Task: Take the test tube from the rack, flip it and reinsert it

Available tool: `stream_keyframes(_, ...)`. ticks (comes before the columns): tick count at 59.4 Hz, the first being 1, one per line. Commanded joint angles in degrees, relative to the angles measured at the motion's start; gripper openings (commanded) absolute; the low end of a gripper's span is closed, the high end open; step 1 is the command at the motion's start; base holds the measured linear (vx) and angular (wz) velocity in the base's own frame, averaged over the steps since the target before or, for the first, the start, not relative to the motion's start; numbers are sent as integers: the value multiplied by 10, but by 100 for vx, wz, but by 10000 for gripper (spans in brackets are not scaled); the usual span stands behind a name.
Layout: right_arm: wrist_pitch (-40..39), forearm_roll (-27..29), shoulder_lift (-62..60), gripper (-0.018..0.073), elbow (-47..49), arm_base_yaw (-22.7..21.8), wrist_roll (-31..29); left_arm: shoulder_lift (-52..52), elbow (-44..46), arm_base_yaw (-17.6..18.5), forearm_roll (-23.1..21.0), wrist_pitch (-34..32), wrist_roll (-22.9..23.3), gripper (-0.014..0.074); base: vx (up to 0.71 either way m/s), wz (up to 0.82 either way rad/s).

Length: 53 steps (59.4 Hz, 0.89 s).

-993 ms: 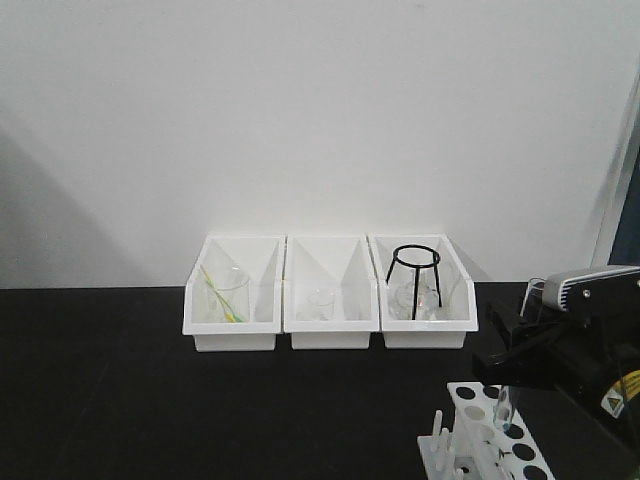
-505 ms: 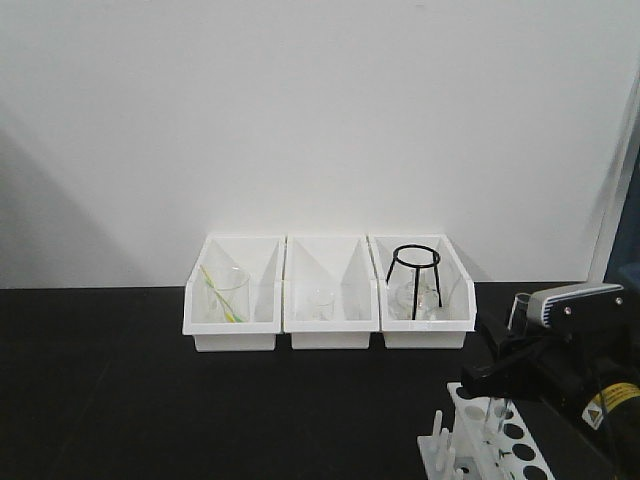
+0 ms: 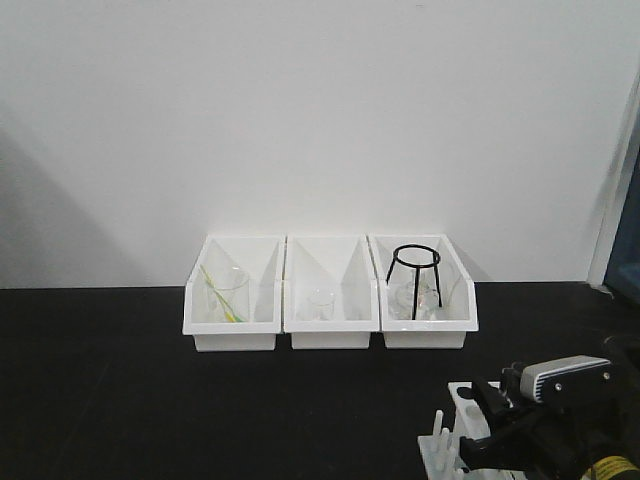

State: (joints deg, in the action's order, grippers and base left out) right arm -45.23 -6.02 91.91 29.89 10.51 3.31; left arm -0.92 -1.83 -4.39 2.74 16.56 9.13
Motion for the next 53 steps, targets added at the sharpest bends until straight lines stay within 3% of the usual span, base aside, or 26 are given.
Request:
stream_keyframes(1, -52, -10, -7, 205, 12, 0, -5, -7, 0, 4, -3, -49, 0, -6, 0, 0)
stream_keyframes(23, -51, -23, -8, 482, 12, 0, -5, -7, 0, 4, -3, -49, 0, -6, 0, 0)
stream_keyframes(32, -36, -24, -54, 531, 12, 0, -5, -7, 0, 4, -3, -49, 0, -6, 0, 0)
stream_keyframes(39, 40, -24, -138, 531, 18, 0, -3, -7, 0, 4, -3, -49, 0, -6, 0, 0)
stream_keyframes(53, 296, -24, -333, 529, 63, 0, 26, -7, 0, 4, -3, -49, 0, -6, 0, 0)
